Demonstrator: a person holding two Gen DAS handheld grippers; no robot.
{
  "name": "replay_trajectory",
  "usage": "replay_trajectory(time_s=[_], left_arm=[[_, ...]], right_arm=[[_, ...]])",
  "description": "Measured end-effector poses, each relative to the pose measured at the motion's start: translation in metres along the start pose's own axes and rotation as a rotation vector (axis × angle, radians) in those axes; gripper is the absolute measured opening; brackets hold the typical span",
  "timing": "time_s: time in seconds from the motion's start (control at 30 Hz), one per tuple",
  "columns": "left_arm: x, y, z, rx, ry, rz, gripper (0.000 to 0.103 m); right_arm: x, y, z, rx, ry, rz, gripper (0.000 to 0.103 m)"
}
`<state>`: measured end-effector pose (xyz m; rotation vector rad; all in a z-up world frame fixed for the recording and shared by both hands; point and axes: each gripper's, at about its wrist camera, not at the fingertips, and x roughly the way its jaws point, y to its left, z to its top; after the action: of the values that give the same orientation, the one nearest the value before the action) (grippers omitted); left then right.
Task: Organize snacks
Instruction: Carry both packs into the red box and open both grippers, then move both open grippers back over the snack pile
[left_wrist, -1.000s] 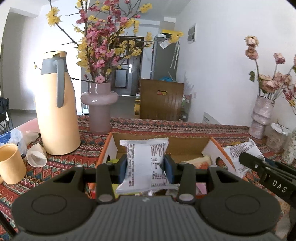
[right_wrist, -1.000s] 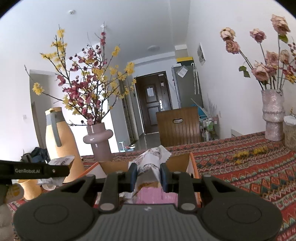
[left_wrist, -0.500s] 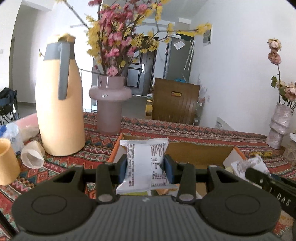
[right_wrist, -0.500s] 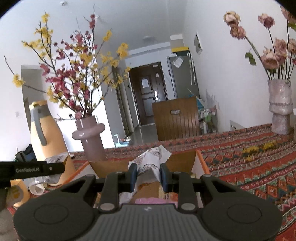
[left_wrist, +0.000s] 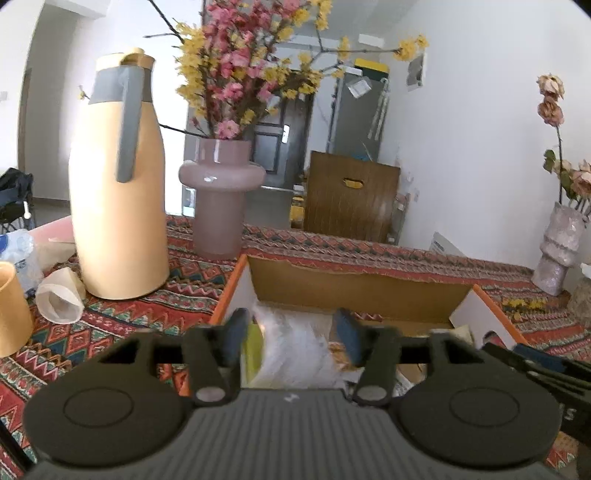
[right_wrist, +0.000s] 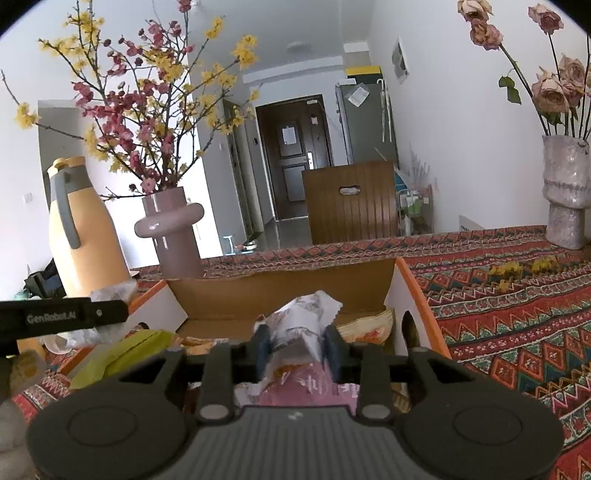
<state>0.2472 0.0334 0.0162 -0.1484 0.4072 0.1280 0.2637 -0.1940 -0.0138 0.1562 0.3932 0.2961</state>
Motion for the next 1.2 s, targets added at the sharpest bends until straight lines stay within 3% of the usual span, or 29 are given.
replay_trajectory(time_s=[0.03, 0.13, 0.17, 0.23, 0.33, 0.83, 1.2], left_arm=[[-0.002, 0.000, 0.000, 0.001, -0.016, 0.010, 0.082], [-0.005, 0.001, 0.000, -0.008, -0.044, 0.018, 0.101], [-0.007, 0.001, 0.000, -0.011, -0.054, 0.021, 0.103], [-0.009, 0.001, 0.000, -0.014, -0.069, 0.026, 0.103], [-0.008, 0.001, 0.000, -0.015, -0.066, 0.029, 0.103], [-0.012, 0.002, 0.003, -0.041, -0.064, 0.030, 0.103], [-0.060, 0.006, 0.019, -0.073, -0.115, -0.001, 0.103]], right_arm=[[-0.002, 0.000, 0.000, 0.003, -0.008, -0.003, 0.048], [-0.006, -0.003, 0.002, 0.017, -0.030, -0.001, 0.062], [-0.007, -0.004, 0.002, 0.022, -0.036, -0.002, 0.067], [-0.010, -0.005, 0.002, 0.029, -0.048, -0.005, 0.089], [-0.013, -0.007, 0.002, 0.037, -0.067, -0.019, 0.103], [-0.013, -0.009, 0.002, 0.044, -0.072, -0.042, 0.103], [-0.041, 0.000, 0.017, 0.015, -0.145, -0.053, 0.103]])
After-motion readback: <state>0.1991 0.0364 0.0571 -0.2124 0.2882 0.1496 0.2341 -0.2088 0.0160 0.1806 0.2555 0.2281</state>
